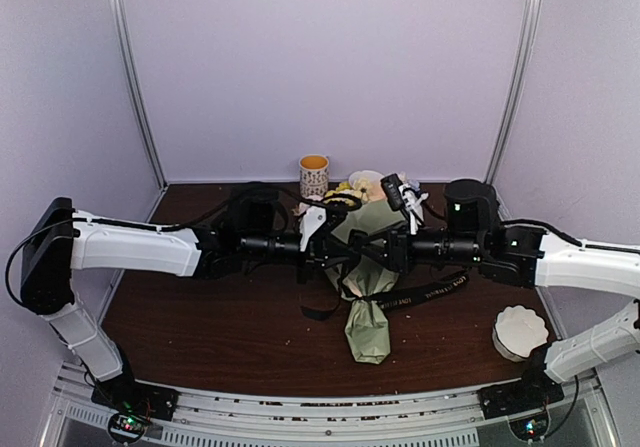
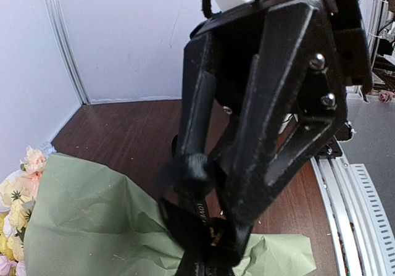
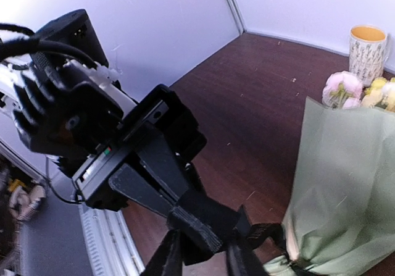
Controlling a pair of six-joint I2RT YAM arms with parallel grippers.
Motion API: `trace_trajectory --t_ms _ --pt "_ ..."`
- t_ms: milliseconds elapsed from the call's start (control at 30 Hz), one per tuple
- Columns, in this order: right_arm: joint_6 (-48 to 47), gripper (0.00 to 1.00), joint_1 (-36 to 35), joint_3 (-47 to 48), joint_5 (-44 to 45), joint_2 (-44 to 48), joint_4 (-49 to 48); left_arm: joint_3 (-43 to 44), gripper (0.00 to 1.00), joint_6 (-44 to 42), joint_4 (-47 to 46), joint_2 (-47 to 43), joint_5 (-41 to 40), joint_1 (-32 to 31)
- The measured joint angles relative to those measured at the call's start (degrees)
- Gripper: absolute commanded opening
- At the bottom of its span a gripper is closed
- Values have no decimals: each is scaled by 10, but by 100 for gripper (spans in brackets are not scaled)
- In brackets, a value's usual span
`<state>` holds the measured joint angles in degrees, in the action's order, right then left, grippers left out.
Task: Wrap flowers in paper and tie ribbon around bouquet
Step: Adjust the right side of the half-tied ribbon, then pick up the right side of the half-tied ribbon from the center of the board.
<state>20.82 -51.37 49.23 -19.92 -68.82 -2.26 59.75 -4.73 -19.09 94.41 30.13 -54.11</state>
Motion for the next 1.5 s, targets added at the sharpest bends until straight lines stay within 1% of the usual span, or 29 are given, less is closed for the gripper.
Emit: trace_trajectory --t_ms 33,67,100,200,267,333,433,500,600,667,733,833,933,1067,1167,1200,1267,1300,1500 --pt "4 43 1 0 12 3 11 0 0 2 -2 0 -4 0" --pt "2 47 2 1 32 10 29 0 0 2 -2 0 -9 0" --pt "5 53 5 1 56 18 50 0 0 2 -2 0 -13 0" --pt "23 61 33 -2 127 44 111 0 0 1 0 3 -29 0" --pt "37 65 83 -13 175 64 152 0 0 1 1 6 -36 0" --pt "51 71 150 -33 210 73 190 0 0 1 4 9 -41 0" --pt "57 74 257 -70 229 57 231 0 0 -2 7 13 -47 0" --pt "54 74 320 -82 224 21 254 0 0 -3 9 16 -49 0" --pt "48 74 377 -78 193 -51 264 0 0 -6 14 18 -52 -1" --pt "44 71 397 -61 159 -106 272 0 0 -9 17 20 -54 -1" --pt "38 64 409 -31 126 -169 277 0 0 -14 25 21 -56 -2" --pt "29 54 413 8 97 -233 287 2 0 -23 38 24 -58 -3" --pt "23 48 414 19 80 -241 300 7 0 -32 47 28 -58 -3" --pt "17 34 415 20 58 -232 313 9 0 -43 55 28 -59 -3" --pt "15 27 416 20 45 -232 315 9 0 -49 59 28 -59 -3" --pt "16 23 417 21 39 -232 315 9 0 -50 60 28 -59 -3" --pt "16 6 422 23 29 -235 315 10 0 -53 64 28 -59 -3" --pt "14 0 426 26 24 -237 314 12 0 -53 68 28 -59 -3" --pt "16 0 444 42 -19 -239 313 16 0 -59 72 28 -61 -4"
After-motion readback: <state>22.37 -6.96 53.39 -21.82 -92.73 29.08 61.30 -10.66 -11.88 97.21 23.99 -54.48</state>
